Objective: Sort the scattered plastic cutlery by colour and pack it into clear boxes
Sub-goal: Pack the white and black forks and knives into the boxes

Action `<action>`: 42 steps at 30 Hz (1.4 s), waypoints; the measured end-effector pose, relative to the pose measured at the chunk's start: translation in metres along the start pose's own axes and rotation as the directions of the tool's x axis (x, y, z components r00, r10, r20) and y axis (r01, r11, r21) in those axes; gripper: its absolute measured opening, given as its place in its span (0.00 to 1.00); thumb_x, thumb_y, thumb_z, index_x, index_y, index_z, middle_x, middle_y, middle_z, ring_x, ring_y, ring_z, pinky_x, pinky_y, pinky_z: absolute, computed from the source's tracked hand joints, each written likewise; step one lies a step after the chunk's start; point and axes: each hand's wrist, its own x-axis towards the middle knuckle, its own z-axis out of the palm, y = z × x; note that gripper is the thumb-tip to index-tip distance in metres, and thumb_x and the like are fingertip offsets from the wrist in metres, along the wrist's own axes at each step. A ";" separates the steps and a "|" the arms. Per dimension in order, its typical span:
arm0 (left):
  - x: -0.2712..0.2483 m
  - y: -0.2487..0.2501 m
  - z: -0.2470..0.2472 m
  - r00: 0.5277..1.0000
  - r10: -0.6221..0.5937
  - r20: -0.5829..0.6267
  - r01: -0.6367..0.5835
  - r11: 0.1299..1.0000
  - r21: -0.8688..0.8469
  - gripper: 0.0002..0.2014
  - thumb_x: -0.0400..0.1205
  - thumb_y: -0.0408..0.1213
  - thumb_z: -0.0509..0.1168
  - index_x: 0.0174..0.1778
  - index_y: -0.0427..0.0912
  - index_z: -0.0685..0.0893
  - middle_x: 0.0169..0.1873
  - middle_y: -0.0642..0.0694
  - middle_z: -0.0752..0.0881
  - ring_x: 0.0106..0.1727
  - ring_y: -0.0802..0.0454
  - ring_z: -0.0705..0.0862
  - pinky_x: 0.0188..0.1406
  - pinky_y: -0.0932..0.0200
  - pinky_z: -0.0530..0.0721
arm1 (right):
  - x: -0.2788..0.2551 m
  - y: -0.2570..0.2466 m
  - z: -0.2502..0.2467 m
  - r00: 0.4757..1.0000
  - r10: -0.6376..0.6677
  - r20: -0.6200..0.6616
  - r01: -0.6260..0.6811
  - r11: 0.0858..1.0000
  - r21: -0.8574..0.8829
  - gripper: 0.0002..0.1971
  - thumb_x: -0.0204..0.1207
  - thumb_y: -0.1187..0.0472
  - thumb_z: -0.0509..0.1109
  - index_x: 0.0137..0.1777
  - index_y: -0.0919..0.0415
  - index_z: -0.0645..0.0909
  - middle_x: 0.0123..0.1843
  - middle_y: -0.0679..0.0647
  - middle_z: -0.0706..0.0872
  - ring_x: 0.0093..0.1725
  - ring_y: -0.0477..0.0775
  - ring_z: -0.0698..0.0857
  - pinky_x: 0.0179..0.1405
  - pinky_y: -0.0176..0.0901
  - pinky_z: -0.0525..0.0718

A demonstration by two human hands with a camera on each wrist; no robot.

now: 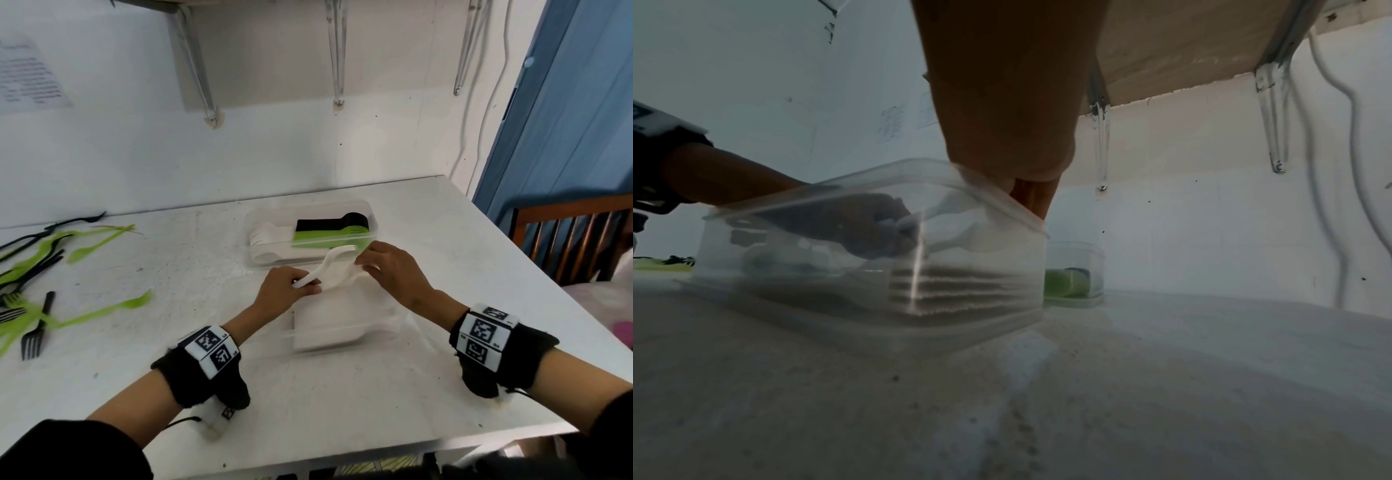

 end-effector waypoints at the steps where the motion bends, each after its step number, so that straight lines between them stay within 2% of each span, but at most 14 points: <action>1: 0.000 0.000 -0.001 1.000 -0.003 0.008 0.003 1.000 -0.012 0.08 0.71 0.37 0.76 0.45 0.42 0.91 0.41 0.48 0.91 0.39 0.64 0.85 0.42 0.68 0.78 | -0.001 -0.001 0.000 1.000 -0.022 -0.021 0.022 1.000 -0.010 0.07 0.66 0.72 0.75 0.42 0.63 0.87 0.41 0.58 0.87 0.38 0.62 0.86 0.30 0.41 0.79; 4: 0.001 -0.001 -0.004 0.999 -0.029 0.026 0.029 0.999 -0.026 0.08 0.73 0.37 0.75 0.47 0.43 0.91 0.40 0.49 0.90 0.35 0.72 0.83 0.38 0.77 0.76 | -0.001 -0.005 -0.004 0.996 -0.066 -0.057 0.065 0.998 -0.020 0.08 0.64 0.72 0.77 0.40 0.61 0.86 0.38 0.55 0.86 0.38 0.55 0.84 0.27 0.35 0.76; 7: -0.002 -0.001 -0.009 0.996 -0.065 0.055 0.065 0.998 -0.002 0.09 0.73 0.38 0.75 0.48 0.42 0.91 0.40 0.51 0.89 0.38 0.66 0.84 0.42 0.72 0.77 | -0.001 -0.008 -0.005 0.997 -0.073 -0.040 0.073 0.997 -0.013 0.08 0.63 0.71 0.79 0.39 0.59 0.87 0.36 0.53 0.86 0.35 0.54 0.84 0.29 0.32 0.72; 9: -0.005 -0.001 -0.012 0.994 -0.072 0.086 0.069 0.997 0.038 0.10 0.73 0.40 0.75 0.48 0.43 0.91 0.37 0.54 0.88 0.37 0.65 0.82 0.41 0.69 0.75 | 0.000 -0.011 -0.004 0.998 -0.066 -0.015 0.066 0.998 0.023 0.06 0.66 0.71 0.77 0.40 0.61 0.87 0.36 0.55 0.85 0.34 0.58 0.85 0.30 0.37 0.76; 11: -0.007 -0.001 -0.013 0.994 -0.066 0.090 0.059 0.995 0.084 0.11 0.71 0.41 0.77 0.49 0.44 0.91 0.31 0.57 0.85 0.29 0.67 0.79 0.31 0.72 0.69 | 0.003 -0.013 -0.003 0.999 -0.043 -0.012 0.044 0.998 0.049 0.05 0.68 0.71 0.75 0.42 0.62 0.87 0.38 0.56 0.85 0.36 0.60 0.85 0.30 0.42 0.79; 13: -0.007 0.000 -0.013 0.996 -0.061 0.066 0.055 0.994 0.095 0.12 0.71 0.40 0.77 0.49 0.43 0.91 0.28 0.58 0.83 0.26 0.70 0.77 0.27 0.73 0.68 | 0.004 -0.015 -0.003 1.000 -0.023 -0.012 0.023 0.998 0.053 0.05 0.70 0.70 0.74 0.44 0.61 0.87 0.40 0.56 0.84 0.38 0.59 0.84 0.31 0.42 0.78; 16: -0.007 0.002 -0.014 0.998 -0.053 0.039 0.047 0.990 0.136 0.11 0.72 0.43 0.75 0.48 0.44 0.91 0.31 0.55 0.86 0.27 0.69 0.78 0.28 0.72 0.68 | 0.006 -0.017 -0.003 1.000 0.000 -0.012 0.001 0.999 0.050 0.05 0.71 0.69 0.73 0.45 0.60 0.87 0.41 0.55 0.84 0.40 0.57 0.83 0.32 0.41 0.75; 19: -0.008 0.006 -0.015 0.997 -0.044 0.060 0.034 0.988 0.152 0.13 0.70 0.46 0.77 0.47 0.45 0.91 0.28 0.57 0.83 0.26 0.65 0.76 0.27 0.70 0.66 | 0.008 -0.016 -0.004 0.999 0.035 -0.019 -0.033 0.995 0.090 0.05 0.70 0.69 0.74 0.44 0.61 0.88 0.40 0.56 0.83 0.39 0.56 0.83 0.34 0.41 0.78; 23: -0.008 0.007 -0.014 0.999 -0.012 0.049 0.001 0.973 0.232 0.14 0.70 0.43 0.77 0.49 0.43 0.91 0.29 0.57 0.81 0.27 0.62 0.74 0.26 0.70 0.66 | 0.006 -0.015 -0.003 0.998 0.064 -0.010 -0.062 0.985 0.159 0.05 0.70 0.70 0.74 0.44 0.62 0.88 0.40 0.56 0.83 0.37 0.50 0.81 0.37 0.46 0.83; 27: -0.007 0.004 -0.015 0.999 0.033 0.036 -0.040 0.971 0.235 0.09 0.75 0.40 0.74 0.48 0.41 0.91 0.31 0.54 0.84 0.25 0.63 0.76 0.26 0.70 0.68 | 0.002 -0.014 -0.002 0.992 0.126 0.015 -0.126 0.965 0.231 0.04 0.69 0.68 0.76 0.43 0.64 0.85 0.43 0.56 0.85 0.40 0.53 0.84 0.41 0.52 0.85; 29: -0.009 0.001 -0.015 0.999 0.040 0.029 -0.046 0.971 0.236 0.08 0.75 0.39 0.73 0.47 0.41 0.91 0.35 0.50 0.87 0.27 0.61 0.76 0.28 0.70 0.67 | -0.001 -0.013 -0.003 0.984 0.173 0.052 -0.181 0.956 0.231 0.09 0.69 0.66 0.77 0.47 0.65 0.83 0.45 0.56 0.85 0.41 0.52 0.83 0.43 0.52 0.85; 33: -0.014 -0.009 -0.017 0.997 0.073 -0.027 -0.064 0.968 0.244 0.07 0.76 0.38 0.73 0.46 0.41 0.91 0.36 0.48 0.88 0.30 0.62 0.77 0.30 0.69 0.69 | -0.006 -0.019 -0.004 0.963 0.201 0.179 -0.218 0.972 0.083 0.13 0.75 0.62 0.71 0.58 0.64 0.79 0.56 0.57 0.84 0.53 0.55 0.83 0.50 0.41 0.78; 38: -0.015 -0.012 -0.021 0.986 0.125 -0.113 -0.100 0.973 0.208 0.04 0.75 0.33 0.73 0.44 0.40 0.91 0.34 0.47 0.88 0.28 0.62 0.77 0.29 0.71 0.71 | -0.007 -0.026 -0.012 0.973 0.129 0.191 -0.103 0.984 -0.142 0.14 0.78 0.64 0.66 0.63 0.67 0.78 0.60 0.60 0.81 0.62 0.61 0.77 0.51 0.44 0.74; 42: -0.013 -0.013 -0.017 0.979 0.143 -0.145 -0.117 0.978 0.174 0.05 0.74 0.31 0.74 0.45 0.38 0.91 0.37 0.44 0.90 0.30 0.60 0.79 0.30 0.72 0.73 | -0.007 -0.019 -0.013 0.891 0.178 0.417 -0.043 0.949 -0.313 0.20 0.81 0.51 0.61 0.70 0.59 0.74 0.66 0.54 0.79 0.67 0.55 0.73 0.63 0.43 0.67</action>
